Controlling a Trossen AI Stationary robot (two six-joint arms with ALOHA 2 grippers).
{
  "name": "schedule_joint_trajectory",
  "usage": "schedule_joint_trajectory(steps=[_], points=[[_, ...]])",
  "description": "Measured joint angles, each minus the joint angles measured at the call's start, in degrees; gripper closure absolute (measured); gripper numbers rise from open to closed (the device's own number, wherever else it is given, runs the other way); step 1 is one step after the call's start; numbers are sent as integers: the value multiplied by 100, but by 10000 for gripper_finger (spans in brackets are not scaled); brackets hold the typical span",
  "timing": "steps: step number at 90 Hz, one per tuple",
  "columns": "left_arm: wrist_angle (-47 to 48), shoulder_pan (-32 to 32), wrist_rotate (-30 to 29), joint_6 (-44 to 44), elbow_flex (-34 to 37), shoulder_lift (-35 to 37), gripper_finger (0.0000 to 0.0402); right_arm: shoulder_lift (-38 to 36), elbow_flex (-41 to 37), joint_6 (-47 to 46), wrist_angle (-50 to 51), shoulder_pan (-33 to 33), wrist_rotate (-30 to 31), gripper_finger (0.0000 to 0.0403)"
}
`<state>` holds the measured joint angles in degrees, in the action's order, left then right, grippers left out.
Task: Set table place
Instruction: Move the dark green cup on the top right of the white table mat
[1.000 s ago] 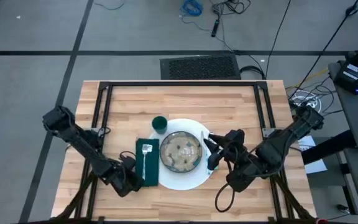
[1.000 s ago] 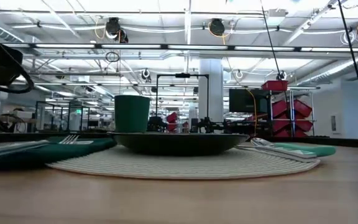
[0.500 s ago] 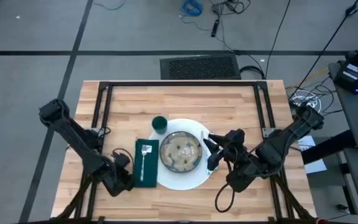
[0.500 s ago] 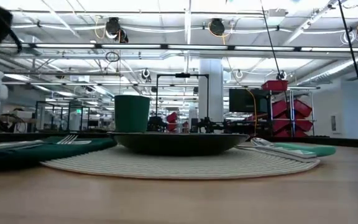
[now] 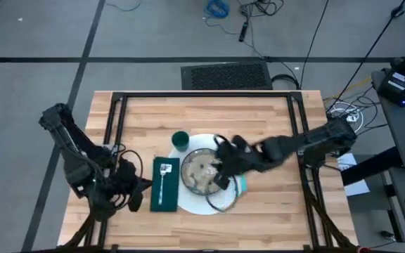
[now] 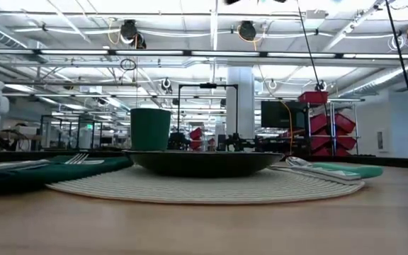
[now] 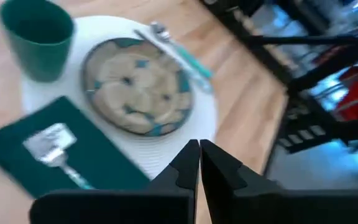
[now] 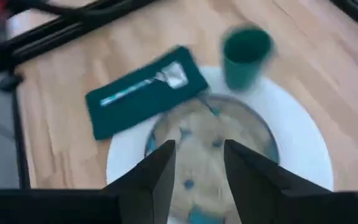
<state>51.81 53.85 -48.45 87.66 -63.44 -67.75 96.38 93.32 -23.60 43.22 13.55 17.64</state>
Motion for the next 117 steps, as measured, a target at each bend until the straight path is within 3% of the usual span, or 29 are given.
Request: schedule_joint_trajectory(steps=[13,25,40,65,96,104,112,117], points=[[-411,133,37,49,0,-41,402,492,0,2494,-866,-691,-509,277],[-1020,172,22,45,0,-132,402,925,0,3434,-1260,-1228,-943,277],[-1529,167,-92,47,0,-317,402,1472,182,3713,-1219,-1676,-1604,277],[-1704,167,107,199,0,-431,402,2343,748,4503,-1133,-1722,-1673,277],[-1642,167,125,328,0,-428,402,2857,938,4531,-1162,-1724,-1474,279],[-1633,167,122,303,0,-428,402,2949,938,4451,-1140,-1724,-1498,307],[-1606,167,122,303,0,-428,402,3006,938,4214,-1128,-1706,-1456,371],[-1565,167,122,303,0,-428,402,3017,938,4114,-1069,-1679,-1443,391]])
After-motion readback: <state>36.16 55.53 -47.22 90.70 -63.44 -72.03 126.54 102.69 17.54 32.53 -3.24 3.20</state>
